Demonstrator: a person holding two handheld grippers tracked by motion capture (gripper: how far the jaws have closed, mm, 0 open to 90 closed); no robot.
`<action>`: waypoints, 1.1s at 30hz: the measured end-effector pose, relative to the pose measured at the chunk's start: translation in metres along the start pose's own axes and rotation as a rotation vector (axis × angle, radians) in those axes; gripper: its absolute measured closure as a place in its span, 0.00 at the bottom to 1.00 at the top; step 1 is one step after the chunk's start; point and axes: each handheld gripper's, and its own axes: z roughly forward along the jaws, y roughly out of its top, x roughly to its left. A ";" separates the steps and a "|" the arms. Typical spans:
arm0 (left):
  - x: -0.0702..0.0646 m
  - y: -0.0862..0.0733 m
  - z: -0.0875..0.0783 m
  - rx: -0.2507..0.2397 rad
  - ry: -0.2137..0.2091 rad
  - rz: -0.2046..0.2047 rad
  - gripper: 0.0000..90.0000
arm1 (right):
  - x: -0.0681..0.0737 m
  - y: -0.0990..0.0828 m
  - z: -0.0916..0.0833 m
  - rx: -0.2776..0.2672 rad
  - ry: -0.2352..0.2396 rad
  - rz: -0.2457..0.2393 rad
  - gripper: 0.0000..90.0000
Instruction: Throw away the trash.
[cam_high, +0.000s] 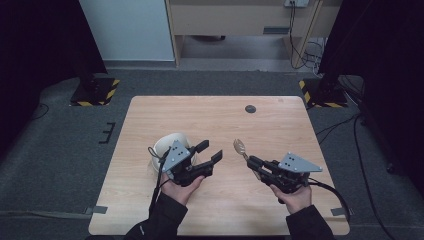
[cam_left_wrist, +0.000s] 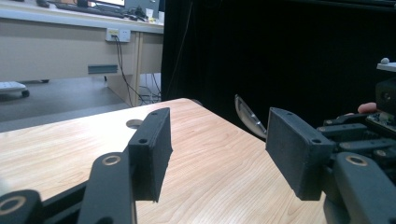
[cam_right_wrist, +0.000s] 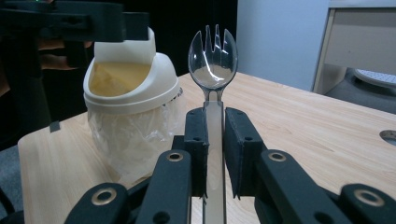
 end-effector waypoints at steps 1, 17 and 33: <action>-0.001 0.000 0.003 0.003 -0.003 -0.002 0.46 | 0.000 -0.001 0.001 0.001 0.002 -0.004 0.89; -0.014 -0.010 0.042 0.043 -0.069 -0.089 0.57 | 0.002 -0.003 0.003 0.008 0.025 -0.016 0.89; -0.012 -0.011 0.045 0.076 -0.121 -0.147 0.95 | 0.004 -0.006 0.007 0.022 0.037 -0.013 0.92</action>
